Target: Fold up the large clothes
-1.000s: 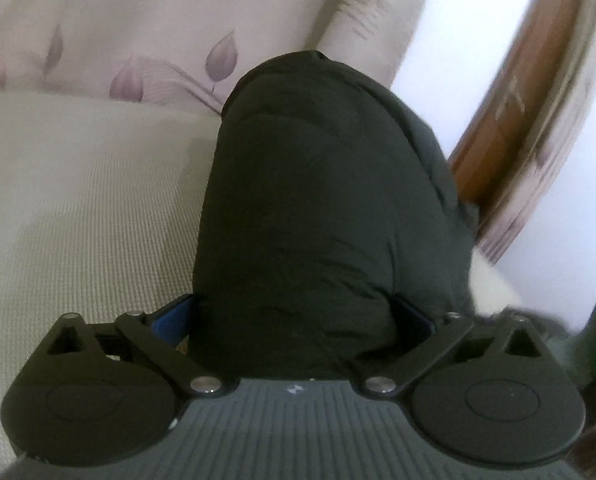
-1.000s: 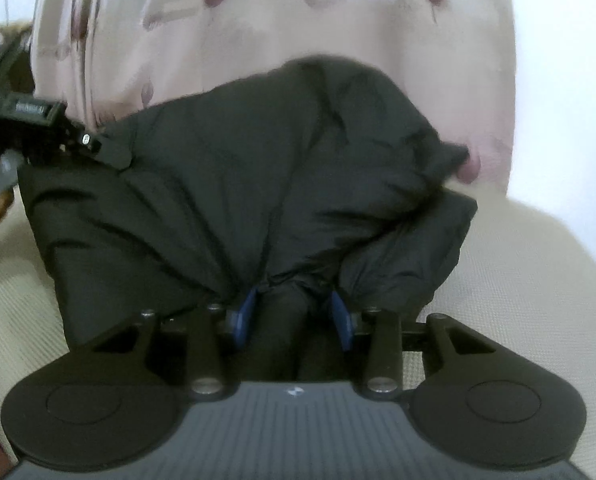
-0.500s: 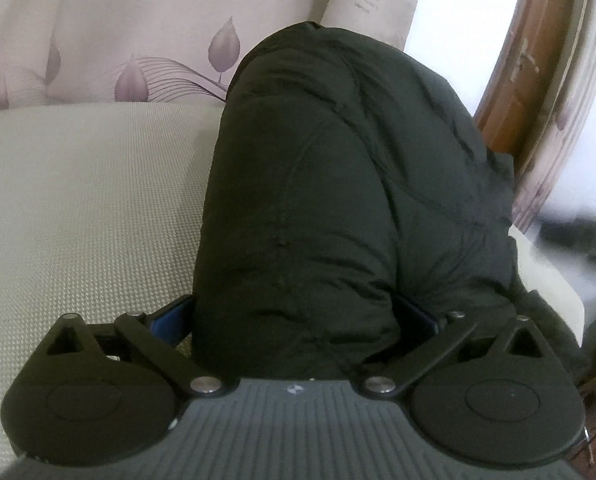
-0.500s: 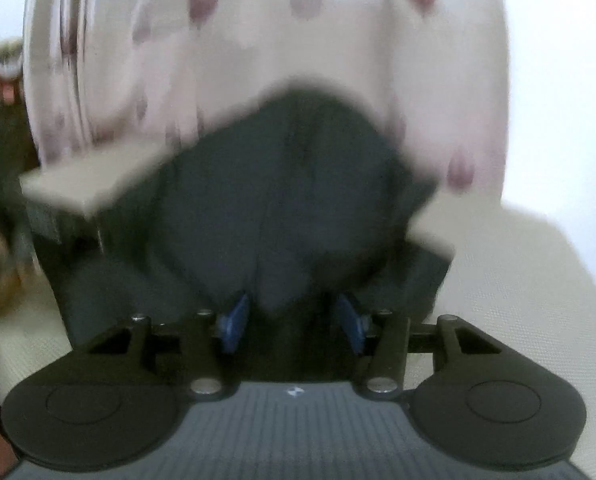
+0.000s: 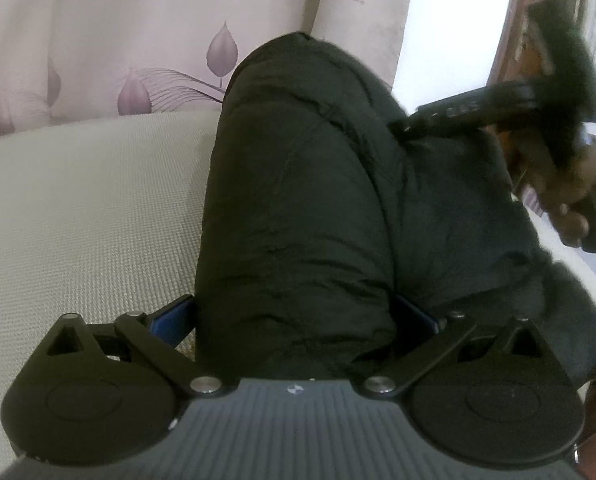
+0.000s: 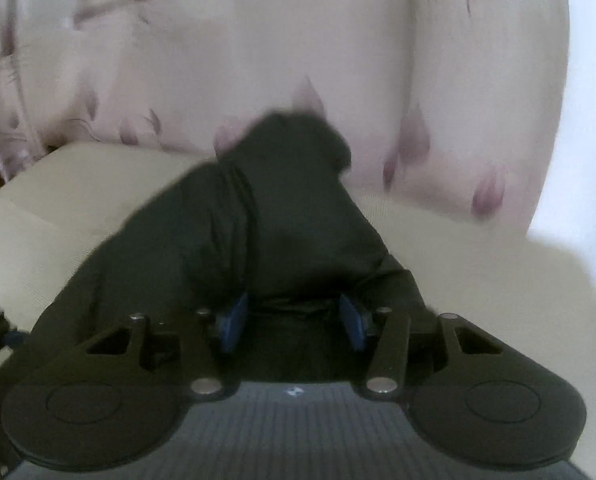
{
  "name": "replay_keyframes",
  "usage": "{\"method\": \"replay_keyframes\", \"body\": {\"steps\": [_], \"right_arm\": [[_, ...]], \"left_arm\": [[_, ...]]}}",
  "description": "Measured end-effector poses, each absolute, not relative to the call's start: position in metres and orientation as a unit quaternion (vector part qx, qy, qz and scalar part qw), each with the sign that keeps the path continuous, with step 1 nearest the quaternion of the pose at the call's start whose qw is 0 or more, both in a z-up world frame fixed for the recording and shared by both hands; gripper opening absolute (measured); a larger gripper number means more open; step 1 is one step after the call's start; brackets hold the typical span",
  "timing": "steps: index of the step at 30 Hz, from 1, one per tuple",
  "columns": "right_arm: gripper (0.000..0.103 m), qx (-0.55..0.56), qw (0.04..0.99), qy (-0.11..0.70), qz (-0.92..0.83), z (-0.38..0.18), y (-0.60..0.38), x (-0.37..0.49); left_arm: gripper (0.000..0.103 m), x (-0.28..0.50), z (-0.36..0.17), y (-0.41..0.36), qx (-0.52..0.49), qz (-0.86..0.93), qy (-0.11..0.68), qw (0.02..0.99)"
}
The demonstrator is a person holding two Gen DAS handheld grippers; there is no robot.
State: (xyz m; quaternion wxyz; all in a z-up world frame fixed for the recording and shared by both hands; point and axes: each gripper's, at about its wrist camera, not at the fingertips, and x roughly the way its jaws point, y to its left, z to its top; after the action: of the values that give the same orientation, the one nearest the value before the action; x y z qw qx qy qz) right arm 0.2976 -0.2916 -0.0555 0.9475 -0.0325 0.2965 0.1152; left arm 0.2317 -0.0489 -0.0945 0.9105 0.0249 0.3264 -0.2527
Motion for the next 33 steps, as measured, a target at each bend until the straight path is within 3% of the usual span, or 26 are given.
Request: {"method": "replay_keyframes", "body": {"steps": [8, 13, 15, 16, 19, 26, 33], "right_arm": [[0.051, -0.008, 0.934, 0.343, 0.1, -0.093, -0.306, 0.318], [0.055, 0.033, 0.953, 0.286, 0.091, -0.077, -0.322, 0.29], [0.076, 0.061, 0.966, 0.238, 0.078, -0.069, -0.334, 0.249], [0.092, 0.071, 0.969, 0.225, 0.072, -0.069, -0.34, 0.23], [0.102, 0.098, 0.974, 0.196, 0.057, -0.078, -0.359, 0.168], [0.102, 0.204, 0.944, 0.256, 0.049, -0.135, -0.398, 0.115], [0.103, 0.234, 0.926, 0.277, 0.101, -0.146, -0.386, 0.133]], "left_arm": [[0.103, 0.229, -0.097, -0.053, 0.038, -0.248, 0.327, 0.911], [0.103, 0.227, -0.097, -0.053, 0.046, -0.245, 0.327, 0.911], [0.103, 0.227, -0.096, -0.055, 0.053, -0.244, 0.325, 0.912], [0.103, 0.228, -0.096, -0.055, 0.055, -0.244, 0.325, 0.912], [0.103, 0.227, -0.095, -0.055, 0.061, -0.244, 0.323, 0.912], [0.103, 0.225, -0.095, -0.059, 0.069, -0.239, 0.32, 0.914], [0.103, 0.223, -0.096, -0.061, 0.08, -0.235, 0.315, 0.916]]}}
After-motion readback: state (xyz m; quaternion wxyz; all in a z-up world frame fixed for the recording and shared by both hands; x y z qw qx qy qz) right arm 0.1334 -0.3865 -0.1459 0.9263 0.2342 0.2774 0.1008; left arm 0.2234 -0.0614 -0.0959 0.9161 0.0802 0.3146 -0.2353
